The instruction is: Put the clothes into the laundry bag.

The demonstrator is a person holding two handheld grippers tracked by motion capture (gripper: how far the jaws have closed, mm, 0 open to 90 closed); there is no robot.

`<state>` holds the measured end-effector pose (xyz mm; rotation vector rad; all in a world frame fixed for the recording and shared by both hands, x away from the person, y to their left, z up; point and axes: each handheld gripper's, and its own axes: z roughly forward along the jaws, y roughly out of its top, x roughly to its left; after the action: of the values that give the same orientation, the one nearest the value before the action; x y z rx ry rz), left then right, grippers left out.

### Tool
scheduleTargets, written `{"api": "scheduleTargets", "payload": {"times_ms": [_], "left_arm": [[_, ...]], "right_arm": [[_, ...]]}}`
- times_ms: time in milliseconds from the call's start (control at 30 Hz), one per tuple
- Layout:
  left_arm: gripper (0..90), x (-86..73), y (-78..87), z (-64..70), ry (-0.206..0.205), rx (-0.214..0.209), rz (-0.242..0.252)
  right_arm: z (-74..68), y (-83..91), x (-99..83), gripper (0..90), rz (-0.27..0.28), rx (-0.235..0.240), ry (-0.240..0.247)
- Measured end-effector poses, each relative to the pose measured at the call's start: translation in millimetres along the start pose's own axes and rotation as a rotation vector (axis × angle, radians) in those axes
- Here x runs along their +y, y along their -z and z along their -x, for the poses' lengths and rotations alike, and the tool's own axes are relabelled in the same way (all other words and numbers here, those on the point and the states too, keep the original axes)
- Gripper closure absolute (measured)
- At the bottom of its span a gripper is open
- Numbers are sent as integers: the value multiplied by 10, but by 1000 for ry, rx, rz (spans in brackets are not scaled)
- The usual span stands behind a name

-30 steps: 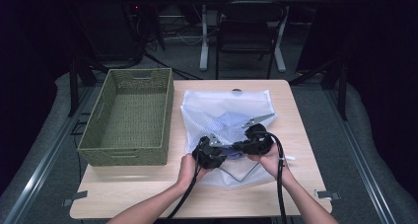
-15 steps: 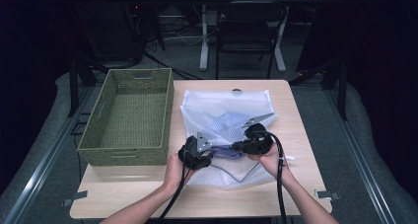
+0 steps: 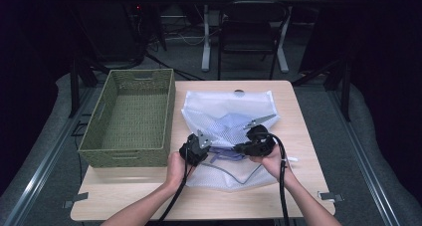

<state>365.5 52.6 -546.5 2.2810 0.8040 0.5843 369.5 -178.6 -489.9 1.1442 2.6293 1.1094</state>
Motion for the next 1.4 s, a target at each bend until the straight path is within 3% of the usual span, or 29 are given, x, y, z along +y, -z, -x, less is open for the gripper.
{"api": "scheduleTargets", "payload": {"times_ms": [33,67,100,133,167,267,300,367,400,467,533,667,767,967,1167,1400], "left_arm": [[859,0,34,-9,-2,-16,1],[869,3,76,-33,-5,-69,-16],[869,3,76,-33,-5,-69,-16],[870,6,105,-47,-15,-96,-40],[870,13,137,-61,-22,-147,-66],[870,1,181,-82,-33,-177,-79],[869,-11,196,-98,-41,-216,-96],[868,-41,222,-112,-46,-223,-107],[869,-55,227,-127,-55,-255,-126],[869,-94,225,-119,-66,-264,-149],[869,-123,199,-103,-86,-302,-197],[863,-159,138,-75,-106,-323,-243],[859,-175,127,-76,-105,-317,-238],[860,-199,98,-65,-108,-326,-261],[865,-217,73,-68,-109,-322,-276],[825,-224,82,-95,-110,-333,-279]], "right_arm": [[5,2,-3,879,-1,0,-1],[15,4,-10,878,-10,4,-5],[15,4,-10,878,-10,4,-5],[18,-5,-18,879,-30,7,-4],[22,-7,-21,878,-37,8,-4],[27,-21,-34,878,-57,6,2],[25,-28,-40,878,-61,8,1],[19,-77,-66,877,-93,9,7],[18,-99,-76,878,-109,6,11],[13,-122,-87,878,-124,12,13],[5,-200,-127,877,-172,20,21],[6,-293,-173,875,-213,15,29],[16,-352,-203,871,-235,7,52],[30,-455,-263,870,-266,0,35],[17,-551,-297,868,-296,-13,58],[6,-596,-311,784,-313,-8,74]]}}
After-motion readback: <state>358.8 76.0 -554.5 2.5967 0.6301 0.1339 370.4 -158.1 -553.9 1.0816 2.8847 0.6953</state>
